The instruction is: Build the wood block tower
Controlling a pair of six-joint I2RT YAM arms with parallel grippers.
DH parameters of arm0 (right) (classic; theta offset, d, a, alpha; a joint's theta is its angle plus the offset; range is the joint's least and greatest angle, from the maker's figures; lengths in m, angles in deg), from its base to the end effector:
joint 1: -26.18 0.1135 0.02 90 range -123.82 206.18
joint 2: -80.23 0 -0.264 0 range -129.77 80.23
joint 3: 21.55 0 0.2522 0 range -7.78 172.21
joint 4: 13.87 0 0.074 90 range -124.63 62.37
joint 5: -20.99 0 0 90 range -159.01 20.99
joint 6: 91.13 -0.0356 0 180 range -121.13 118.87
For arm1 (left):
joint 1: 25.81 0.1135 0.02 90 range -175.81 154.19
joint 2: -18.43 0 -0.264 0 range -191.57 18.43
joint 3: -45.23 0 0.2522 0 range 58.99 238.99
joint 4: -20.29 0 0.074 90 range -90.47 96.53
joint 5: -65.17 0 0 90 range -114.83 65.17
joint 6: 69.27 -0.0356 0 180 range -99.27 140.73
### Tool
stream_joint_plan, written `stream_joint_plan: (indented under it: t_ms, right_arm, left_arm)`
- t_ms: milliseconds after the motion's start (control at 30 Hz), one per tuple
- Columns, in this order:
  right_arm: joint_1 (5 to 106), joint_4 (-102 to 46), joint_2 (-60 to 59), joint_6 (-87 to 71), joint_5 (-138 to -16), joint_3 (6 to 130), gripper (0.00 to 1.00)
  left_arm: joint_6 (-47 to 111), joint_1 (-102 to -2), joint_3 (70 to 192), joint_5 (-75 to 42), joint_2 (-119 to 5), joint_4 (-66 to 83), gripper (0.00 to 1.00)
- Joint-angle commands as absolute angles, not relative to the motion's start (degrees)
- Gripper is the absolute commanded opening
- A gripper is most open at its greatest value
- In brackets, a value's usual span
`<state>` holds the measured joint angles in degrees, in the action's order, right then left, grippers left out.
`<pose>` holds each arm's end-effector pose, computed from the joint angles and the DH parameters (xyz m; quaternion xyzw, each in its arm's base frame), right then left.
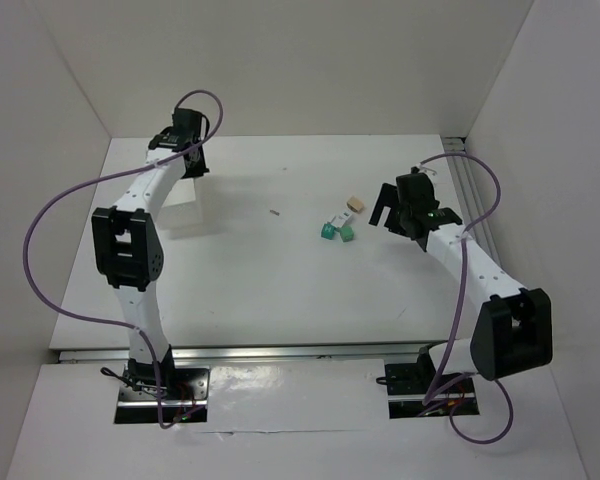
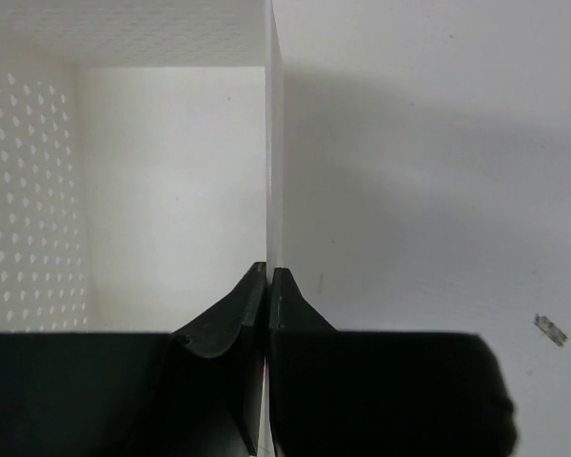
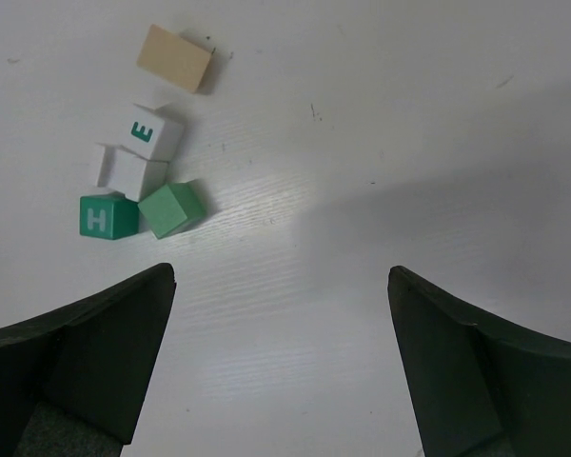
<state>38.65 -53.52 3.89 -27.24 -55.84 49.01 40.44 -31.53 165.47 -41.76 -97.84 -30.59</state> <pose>0.2799 0.0536 0.2672 0.1523 0.9075 0.0243 0.3906 0.4610 -0.0358 0.2888 -0.1657 0.9066 0.0536 0.3845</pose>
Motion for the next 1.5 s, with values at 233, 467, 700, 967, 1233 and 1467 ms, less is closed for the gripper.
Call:
stream_joint_plan:
  t_ms: [233, 467, 700, 967, 1233, 1467]
  right_arm:
    - [38.39, -50.56, 0.51, -26.88, -56.62, 53.04, 1.0]
    - [38.39, -52.23, -1.33, -25.57, -57.41, 53.73, 1.0]
    - [38.39, -55.58, -2.04, -27.24, -61.34, 57.17, 1.0]
    - [46.74, -56.1, -7.55, -28.29, -58.65, 65.24, 1.0]
    - [49.29, -57.86, -16.79, -24.61, -58.45, 67.98, 1.0]
    - [49.29, -57.43, -22.78, -24.77, -61.79, 70.09, 1.0]
  left_arm:
    - [32.78, -26.78, 172.54, -47.67, -104.7, -26.16, 0.0]
    - [35.49, -23.62, 186.86, -41.9, -113.76, -36.09, 0.56]
    - [35.5, -25.89, 187.66, -35.64, -104.9, -37.41, 0.99]
    - [33.39, -37.84, 175.22, -31.6, -87.95, -36.28, 0.99]
    - [42.86, -49.63, 159.65, -25.9, -85.64, -34.96, 0.99]
    - [48.07, -50.95, 146.01, -21.4, -83.8, -28.8, 0.95]
